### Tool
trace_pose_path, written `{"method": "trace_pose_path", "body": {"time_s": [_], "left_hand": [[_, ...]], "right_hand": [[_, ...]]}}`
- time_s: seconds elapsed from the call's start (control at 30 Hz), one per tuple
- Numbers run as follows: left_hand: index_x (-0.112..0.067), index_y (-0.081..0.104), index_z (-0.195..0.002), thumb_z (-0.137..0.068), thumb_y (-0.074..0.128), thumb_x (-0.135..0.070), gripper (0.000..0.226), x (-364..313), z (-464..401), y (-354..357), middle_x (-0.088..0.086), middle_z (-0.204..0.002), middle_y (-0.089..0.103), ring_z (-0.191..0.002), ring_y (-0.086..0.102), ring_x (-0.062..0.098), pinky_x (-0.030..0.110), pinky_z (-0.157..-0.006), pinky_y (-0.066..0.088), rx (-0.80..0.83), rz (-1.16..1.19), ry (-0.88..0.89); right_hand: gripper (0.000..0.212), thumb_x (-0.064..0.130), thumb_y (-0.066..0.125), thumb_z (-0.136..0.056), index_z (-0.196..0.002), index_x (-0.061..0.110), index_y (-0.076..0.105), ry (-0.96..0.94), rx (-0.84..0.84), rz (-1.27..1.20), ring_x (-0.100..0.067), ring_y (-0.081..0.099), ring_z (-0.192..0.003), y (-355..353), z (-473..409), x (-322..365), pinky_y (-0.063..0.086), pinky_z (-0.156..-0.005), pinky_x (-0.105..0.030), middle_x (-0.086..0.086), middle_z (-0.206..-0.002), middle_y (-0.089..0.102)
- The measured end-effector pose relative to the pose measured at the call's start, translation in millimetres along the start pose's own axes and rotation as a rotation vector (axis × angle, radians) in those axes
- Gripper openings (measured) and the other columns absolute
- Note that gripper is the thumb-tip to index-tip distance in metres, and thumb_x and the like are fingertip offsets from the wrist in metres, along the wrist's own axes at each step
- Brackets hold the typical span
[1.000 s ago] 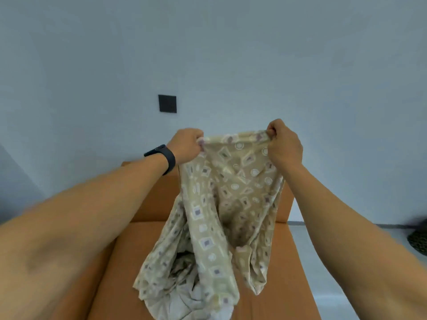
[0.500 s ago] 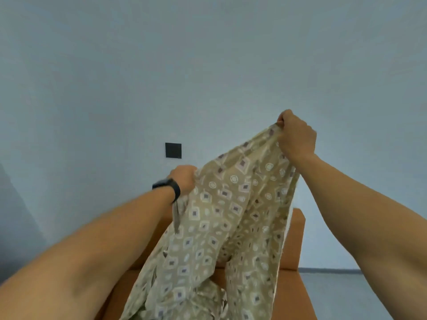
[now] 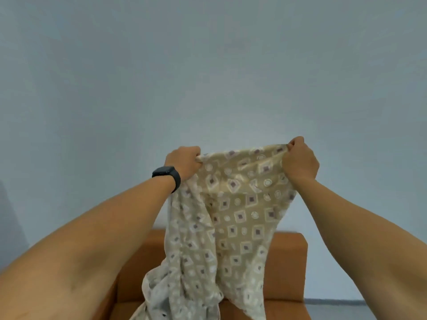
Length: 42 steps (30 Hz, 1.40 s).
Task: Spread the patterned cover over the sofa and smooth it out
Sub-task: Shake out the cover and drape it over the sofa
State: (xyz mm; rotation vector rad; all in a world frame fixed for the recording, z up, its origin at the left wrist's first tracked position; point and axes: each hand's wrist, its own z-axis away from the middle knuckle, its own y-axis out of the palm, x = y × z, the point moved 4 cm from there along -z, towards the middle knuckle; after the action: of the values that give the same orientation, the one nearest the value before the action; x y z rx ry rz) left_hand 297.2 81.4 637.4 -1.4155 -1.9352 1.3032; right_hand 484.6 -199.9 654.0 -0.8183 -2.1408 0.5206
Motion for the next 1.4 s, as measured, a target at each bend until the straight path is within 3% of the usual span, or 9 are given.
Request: {"method": "trace_pose_path", "body": {"time_s": [0.23, 0.63, 0.73, 0.83, 0.93, 1.0, 1.07, 1.17, 1.4], "left_hand": [[-0.022, 0.052, -0.070, -0.097, 0.057, -0.057, 0.045, 14.5, 3.6, 4.2, -0.001, -0.069, 0.059, -0.064, 0.058, 0.023, 0.029, -0.053, 0.036, 0.094, -0.068, 0.057], [-0.018, 0.069, -0.079, -0.096, 0.064, -0.020, 0.017, 61.4, 12.7, 69.2, 0.006, -0.078, 0.067, -0.075, 0.065, 0.030, 0.030, -0.058, 0.042, 0.251, 0.070, -0.129], [-0.013, 0.068, -0.081, -0.097, 0.059, -0.017, 0.018, 53.3, 10.4, 71.6, 0.008, -0.086, 0.067, -0.081, 0.060, 0.030, 0.034, -0.067, 0.044, 0.209, 0.318, -0.187], [-0.015, 0.066, -0.083, -0.097, 0.055, -0.015, 0.018, 7.4, 9.8, 77.8, 0.007, -0.087, 0.068, -0.081, 0.063, 0.030, 0.035, -0.065, 0.049, 0.254, 0.418, -0.071], [-0.028, 0.068, -0.086, -0.095, 0.066, -0.024, 0.011, -23.8, 10.3, 81.6, -0.003, -0.090, 0.068, -0.084, 0.064, 0.024, 0.036, -0.071, 0.054, 0.268, 0.408, 0.042], [-0.031, 0.067, -0.086, -0.091, 0.073, -0.034, 0.009, -30.9, 14.0, 79.1, -0.008, -0.088, 0.065, -0.082, 0.061, 0.017, 0.033, -0.070, 0.049, 0.241, 0.375, 0.112], [-0.027, 0.066, -0.090, -0.093, 0.070, -0.033, 0.008, -25.1, 21.2, 82.8, -0.006, -0.087, 0.063, -0.080, 0.061, 0.019, 0.034, -0.067, 0.048, 0.283, 0.236, 0.197], [-0.016, 0.062, -0.085, -0.096, 0.055, -0.011, 0.014, 3.4, 38.6, 98.5, 0.003, -0.081, 0.060, -0.070, 0.059, 0.025, 0.034, -0.060, 0.045, 0.358, -0.114, 0.178], [-0.013, 0.062, -0.074, -0.095, 0.054, -0.009, 0.023, 67.5, 49.2, 95.0, 0.008, -0.076, 0.064, -0.062, 0.059, 0.027, 0.033, -0.057, 0.047, 0.403, -0.190, -0.094]], "right_hand": [[0.014, 0.013, 0.038, -0.101, -0.102, 0.022, 0.049, -0.115, 0.105, 0.123, -0.019, 0.054, -0.065, 11.2, 27.1, -22.6, 0.041, -0.063, -0.037, 0.003, -0.082, 0.059], [0.028, 0.002, 0.043, -0.094, -0.111, 0.021, 0.054, 0.275, -0.057, 0.048, -0.029, 0.061, -0.087, -26.1, 13.7, -81.5, 0.045, -0.074, -0.038, -0.005, -0.103, 0.067], [0.028, 0.019, 0.050, -0.095, -0.122, 0.015, 0.057, 0.309, 0.154, 0.181, -0.035, 0.063, -0.108, 9.1, 39.0, -74.3, 0.048, -0.087, -0.041, -0.012, -0.121, 0.065], [0.048, 0.032, 0.057, -0.094, -0.140, 0.023, 0.054, 0.093, 0.467, -0.148, -0.030, 0.051, -0.130, 61.7, 78.8, -16.5, 0.042, -0.107, -0.045, -0.008, -0.146, 0.047], [0.051, 0.049, 0.065, -0.093, -0.140, 0.033, 0.054, -0.110, 0.762, -0.326, -0.021, 0.055, -0.122, 98.7, 117.3, 37.7, 0.045, -0.102, -0.042, 0.001, -0.133, 0.060], [0.016, 0.035, 0.058, -0.100, -0.110, 0.026, 0.066, -0.155, 0.683, -0.281, -0.023, 0.062, -0.096, 108.3, 123.4, 43.7, 0.048, -0.083, -0.039, 0.002, -0.100, 0.068], [0.021, 0.019, 0.049, -0.105, -0.089, 0.021, 0.063, -0.134, 0.570, -0.325, -0.022, 0.058, -0.078, 108.0, 116.2, 37.3, 0.043, -0.068, -0.035, 0.003, -0.081, 0.063], [0.023, 0.015, 0.045, -0.104, -0.092, 0.024, 0.063, -0.137, 0.473, -0.264, -0.012, 0.056, -0.069, 97.8, 104.6, 36.7, 0.041, -0.060, -0.034, 0.005, -0.080, 0.063], [0.030, 0.003, 0.041, -0.089, -0.095, 0.026, 0.060, 0.150, 0.190, -0.233, -0.023, 0.057, -0.073, 69.2, 73.1, 3.2, 0.034, -0.055, -0.030, 0.004, -0.082, 0.061]]}}
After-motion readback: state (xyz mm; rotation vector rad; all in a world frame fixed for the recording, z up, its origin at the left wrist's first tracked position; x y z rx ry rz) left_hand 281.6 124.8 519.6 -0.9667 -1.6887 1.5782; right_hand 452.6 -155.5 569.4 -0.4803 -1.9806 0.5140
